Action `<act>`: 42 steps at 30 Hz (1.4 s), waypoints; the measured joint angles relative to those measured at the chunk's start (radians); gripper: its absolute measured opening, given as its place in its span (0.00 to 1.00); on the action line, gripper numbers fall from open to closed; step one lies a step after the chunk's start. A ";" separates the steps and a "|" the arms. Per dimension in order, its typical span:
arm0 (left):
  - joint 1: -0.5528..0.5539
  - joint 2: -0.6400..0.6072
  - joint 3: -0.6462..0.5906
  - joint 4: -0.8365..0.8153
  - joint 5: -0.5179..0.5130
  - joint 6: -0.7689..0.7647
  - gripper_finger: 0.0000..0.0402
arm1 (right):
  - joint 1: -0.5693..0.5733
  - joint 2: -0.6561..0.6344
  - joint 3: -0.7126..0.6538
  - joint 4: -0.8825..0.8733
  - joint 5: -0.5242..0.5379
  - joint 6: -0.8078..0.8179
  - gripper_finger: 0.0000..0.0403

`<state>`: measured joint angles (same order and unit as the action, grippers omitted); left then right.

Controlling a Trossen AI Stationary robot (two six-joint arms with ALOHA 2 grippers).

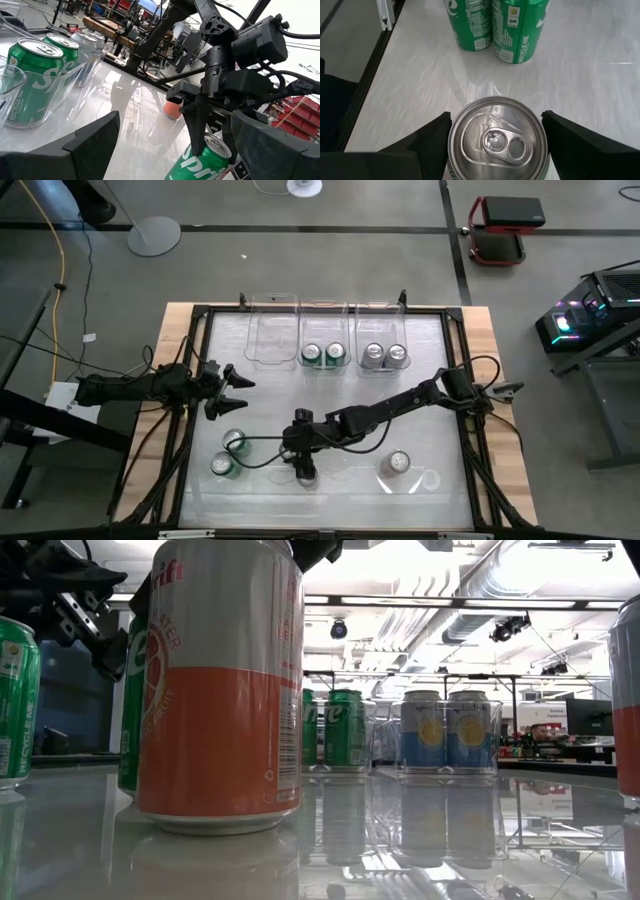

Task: Sort soda cans
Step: Put the green soda can into the middle transparent bin

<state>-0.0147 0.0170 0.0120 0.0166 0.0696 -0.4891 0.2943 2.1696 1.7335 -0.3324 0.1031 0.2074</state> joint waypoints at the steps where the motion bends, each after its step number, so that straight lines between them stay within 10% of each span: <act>1: 0.000 0.000 0.000 0.000 0.000 -0.004 0.90 | 0.000 0.002 0.009 -0.004 0.002 -0.008 0.66; 11: 0.000 0.000 0.000 0.000 0.000 -0.005 0.90 | -0.007 0.011 0.161 -0.181 0.121 -0.133 0.64; 42: 0.000 0.001 0.000 0.000 0.001 -0.005 0.90 | -0.103 0.020 0.068 -0.176 -0.146 -0.035 0.81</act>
<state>-0.0147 0.0177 0.0120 0.0166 0.0708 -0.4946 0.1912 2.1898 1.8011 -0.5083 -0.0429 0.1726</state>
